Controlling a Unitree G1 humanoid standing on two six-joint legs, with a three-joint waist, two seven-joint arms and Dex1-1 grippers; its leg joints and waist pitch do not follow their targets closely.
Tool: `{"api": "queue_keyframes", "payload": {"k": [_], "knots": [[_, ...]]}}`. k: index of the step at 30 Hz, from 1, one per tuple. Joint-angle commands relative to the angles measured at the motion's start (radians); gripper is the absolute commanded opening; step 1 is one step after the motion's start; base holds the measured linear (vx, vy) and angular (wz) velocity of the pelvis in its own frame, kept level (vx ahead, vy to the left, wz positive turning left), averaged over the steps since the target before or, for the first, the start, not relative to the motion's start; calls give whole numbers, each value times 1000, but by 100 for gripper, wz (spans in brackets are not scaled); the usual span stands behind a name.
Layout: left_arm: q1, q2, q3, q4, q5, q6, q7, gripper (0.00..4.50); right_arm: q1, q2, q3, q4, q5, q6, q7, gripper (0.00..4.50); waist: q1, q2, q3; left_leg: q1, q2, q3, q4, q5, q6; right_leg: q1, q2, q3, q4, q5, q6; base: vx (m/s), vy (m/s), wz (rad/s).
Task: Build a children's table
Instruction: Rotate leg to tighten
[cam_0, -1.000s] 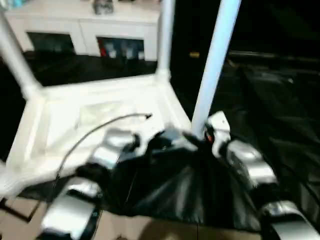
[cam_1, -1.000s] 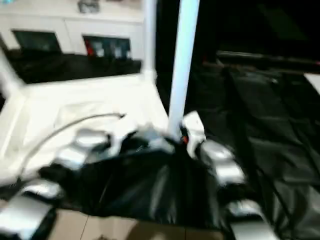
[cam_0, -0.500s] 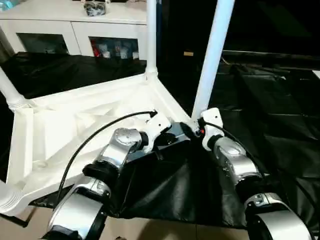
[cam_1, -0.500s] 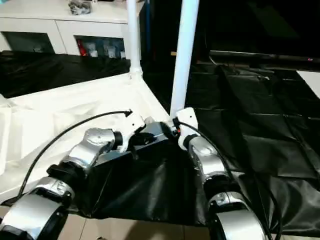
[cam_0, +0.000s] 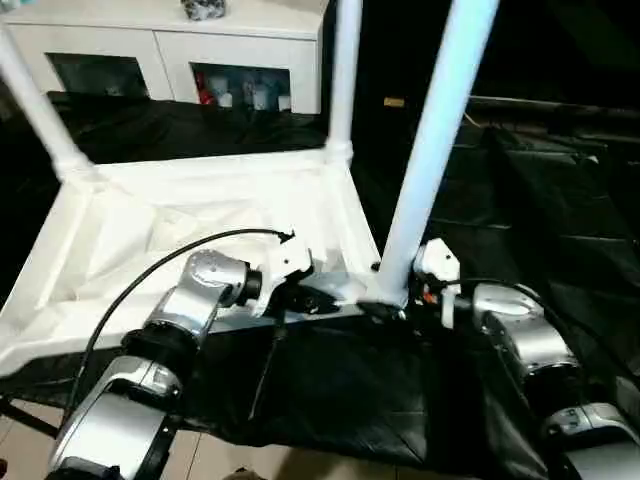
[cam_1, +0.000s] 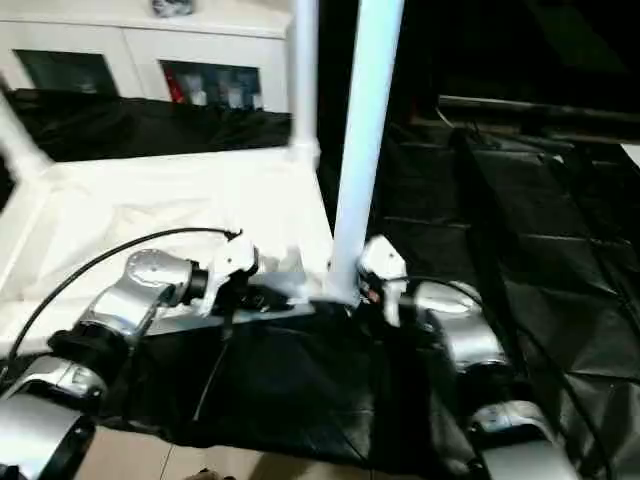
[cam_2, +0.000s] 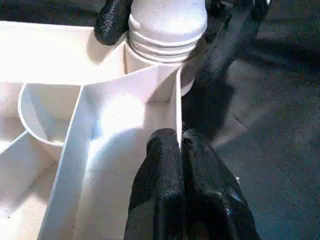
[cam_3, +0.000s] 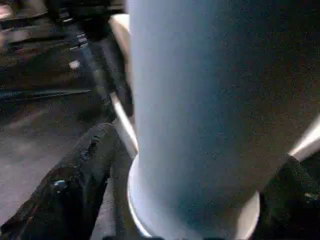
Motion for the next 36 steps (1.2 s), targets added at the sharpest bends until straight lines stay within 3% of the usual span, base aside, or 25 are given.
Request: {"api": "queue_keyframes", "payload": {"k": [1, 6, 10, 11, 12, 16, 20, 23, 28, 30, 32, 34, 36], "knots": [[4, 7, -25, -28, -11, 11, -57, 0, 22, -15, 38, -8, -3, 43, 59, 353, 0, -4, -54, 17, 30, -5, -61, -255, 74, 47, -46, 35, -56, -190, -260, 0, 0, 0], [7, 20, -29, -38, -22, 20, -105, 0, 29, -27, 48, -33, 0, 60, 88, 304, 1, -5, -55, 14, 29, -7, -62, -248, 58, 48, -48, 36, -56, -206, -251, 0, 0, 0], [9, 25, -31, -42, -23, 22, -105, 0, 37, -25, 50, -51, 4, 73, 97, 276, 1, -6, -59, 13, 28, -6, -59, -213, 67, 49, -48, 35, -51, -162, -255, 0, 0, 0], [11, 25, -28, -46, -25, 24, -97, 0, 45, -23, 54, -64, 8, 86, 104, 272, 1, -7, -60, 12, 28, -6, -58, -205, 69, 50, -48, 35, -49, -151, -258, 0, 0, 0], [12, 20, -26, -46, -23, 19, -83, 0, 50, -18, 53, -67, 10, 88, 96, 271, 1, -14, -60, 11, 28, -6, -57, -197, 74, 51, -47, 35, -48, -140, -259, 0, 0, 0], [10, -8, -15, -31, -1, -9, 18, 0, 56, 13, 36, -54, 0, 92, 11, 269, 2, -11, -57, 11, 29, -6, -58, -208, 72, 47, -49, 35, -52, -177, -251, 0, 0, 0], [-10, -82, 4, -11, 24, 34, 208, 0, 27, 117, -10, 69, -87, 34, -356, 268, -10, -15, -47, 19, 24, -11, -67, -300, 17, 37, -56, 36, -75, -390, -191, 0, 0, 0], [-12, -93, -1, -4, 37, 37, 239, 0, 19, 139, -20, 89, -96, 39, -426, 268, -29, -18, -42, 18, 17, -25, -76, -376, -7, 38, -55, 28, -96, -565, -104, 0, 0, 0], [-12, -93, -1, -4, 37, 37, 239, 0, 19, 139, -20, 89, -96, 39, -426, 268, -34, -17, -44, 23, 21, -21, -75, -381, 14, 30, -51, 33, -96, -492, -130, 0, 0, 0], [-29, -160, -7, 27, 67, 60, 370, 0, -21, 222, -36, 148, -109, 74, -613, 267, -40, -16, -42, 19, 20, -18, -76, -366, 5, 27, -49, 36, -88, -444, -154, 0, 0, 0], [-47, -223, -11, 53, 85, 72, 468, 0, -55, 286, -38, 189, -121, 76, -732, 267, -42, -15, -43, 28, 18, -22, -75, -390, -14, 27, -51, 30, -92, -496, -144, 0, 0, 0], [-51, -229, -14, 55, 86, 62, 472, 0, -60, 296, -51, 185, -99, 76, -719, 337, -42, -16, -42, 29, 16, -21, -73, -406, -4, 24, -52, 31, -101, -517, -129, 0, 0, 0], [-46, -214, -13, 47, 84, 38, 446, 0, -62, 287, -66, 184, -87, 59, -691, 340, -40, -17, -45, 20, 18, -21, -75, -386, 12, 29, -52, 33, -97, -479, -129, 0, 0, 0]]}}
